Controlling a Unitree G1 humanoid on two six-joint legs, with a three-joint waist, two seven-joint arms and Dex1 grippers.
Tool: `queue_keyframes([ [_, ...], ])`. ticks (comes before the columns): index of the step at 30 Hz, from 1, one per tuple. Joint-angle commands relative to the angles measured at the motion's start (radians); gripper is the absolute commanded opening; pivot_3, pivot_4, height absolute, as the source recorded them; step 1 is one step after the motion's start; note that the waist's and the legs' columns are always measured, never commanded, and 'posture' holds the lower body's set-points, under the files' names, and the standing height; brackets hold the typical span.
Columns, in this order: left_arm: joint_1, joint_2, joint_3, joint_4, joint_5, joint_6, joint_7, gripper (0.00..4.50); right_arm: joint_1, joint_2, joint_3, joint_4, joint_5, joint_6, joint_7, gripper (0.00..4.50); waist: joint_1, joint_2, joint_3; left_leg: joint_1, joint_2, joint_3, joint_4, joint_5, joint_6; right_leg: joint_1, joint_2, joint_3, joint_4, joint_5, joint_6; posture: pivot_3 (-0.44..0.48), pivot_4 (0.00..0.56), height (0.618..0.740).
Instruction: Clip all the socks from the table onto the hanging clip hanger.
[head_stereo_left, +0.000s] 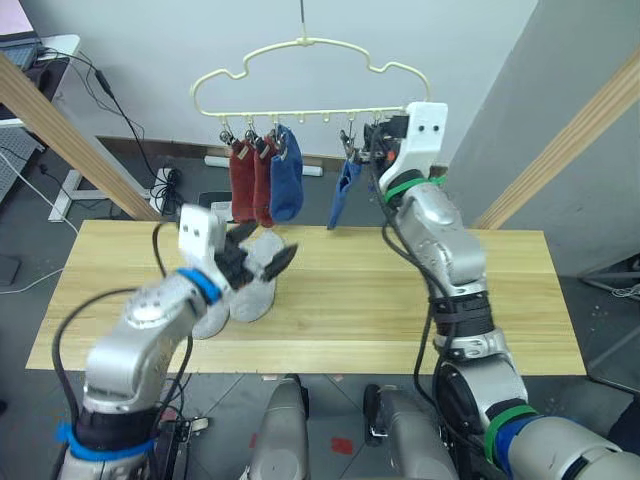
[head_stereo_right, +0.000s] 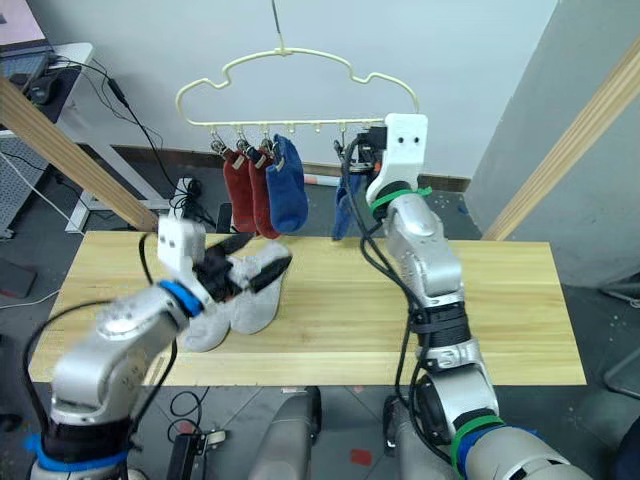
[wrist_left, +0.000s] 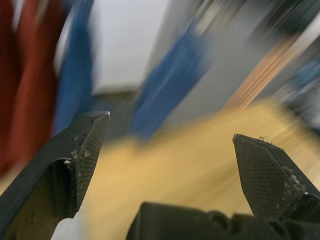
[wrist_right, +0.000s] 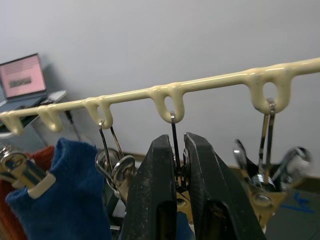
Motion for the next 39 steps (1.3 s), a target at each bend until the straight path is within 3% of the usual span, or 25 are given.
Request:
queue_keyframes([
  [1, -0.006, -0.011, -0.013, 0.107, 0.100, -0.147, 0.005, 4.50, 0.025, -0.045, -0.007, -0.089, 0.064, 0.116, 0.068, 0.03, 0.007, 0.000, 0.000, 0.000, 0.000, -0.001, 0.000, 0.000, 0.000, 0.000, 0.000, -0.001, 0.000, 0.000, 0.000, 0.210, 0.347, 0.740],
  [8, -0.153, -0.049, -0.080, 0.420, 0.243, -0.322, -0.010, 4.50, 0.052, -0.106, -0.021, -0.142, 0.108, 0.239, 0.100, 0.03, 0.007, 0.000, 0.000, 0.001, -0.002, 0.000, 0.003, 0.001, 0.002, 0.000, 0.001, 0.000, 0.004, 0.001, 0.000, 0.194, 0.346, 0.740],
  [14, -0.291, -0.080, -0.148, 0.711, 0.328, -0.360, -0.043, 4.50, 0.049, -0.109, -0.036, -0.162, 0.134, 0.290, 0.086, 0.03, -0.001, 0.000, 0.000, 0.001, -0.002, 0.000, 0.002, 0.001, 0.003, 0.000, 0.001, -0.001, 0.005, 0.001, 0.000, 0.175, 0.342, 0.740],
  [22, -0.322, -0.079, -0.225, 0.843, 0.398, -0.331, -0.129, 4.50, 0.020, -0.110, -0.050, -0.163, 0.139, 0.321, 0.081, 0.03, -0.004, 0.000, -0.001, 0.003, -0.003, 0.002, 0.003, 0.001, 0.003, 0.001, 0.000, -0.002, 0.007, 0.001, 0.000, 0.151, 0.340, 0.740],
  [25, -0.298, -0.083, -0.230, 0.809, 0.401, -0.366, -0.142, 3.77, 0.004, -0.114, -0.061, -0.150, 0.141, 0.335, 0.080, 0.03, -0.006, 0.000, -0.001, 0.006, -0.003, 0.003, 0.002, 0.001, 0.003, 0.004, 0.000, -0.001, 0.008, 0.001, 0.000, 0.148, 0.342, 0.740],
  [37, -0.209, -0.159, -0.192, 0.628, 0.330, -0.370, -0.174, 0.13, -0.079, -0.115, -0.181, -0.064, 0.226, 0.459, 0.022, 0.03, -0.008, 0.000, 0.000, 0.009, -0.003, 0.003, 0.002, 0.001, 0.003, 0.004, 0.000, 0.001, 0.011, 0.001, 0.000, 0.144, 0.349, 0.740],
  [39, -0.204, -0.200, -0.167, 0.555, 0.263, -0.385, -0.194, 0.05, -0.099, -0.102, -0.229, -0.047, 0.256, 0.504, -0.012, 0.03, -0.008, 0.000, 0.000, 0.009, -0.002, 0.002, 0.002, 0.001, 0.003, 0.004, 0.000, 0.001, 0.011, 0.001, 0.000, 0.144, 0.352, 0.740],
])
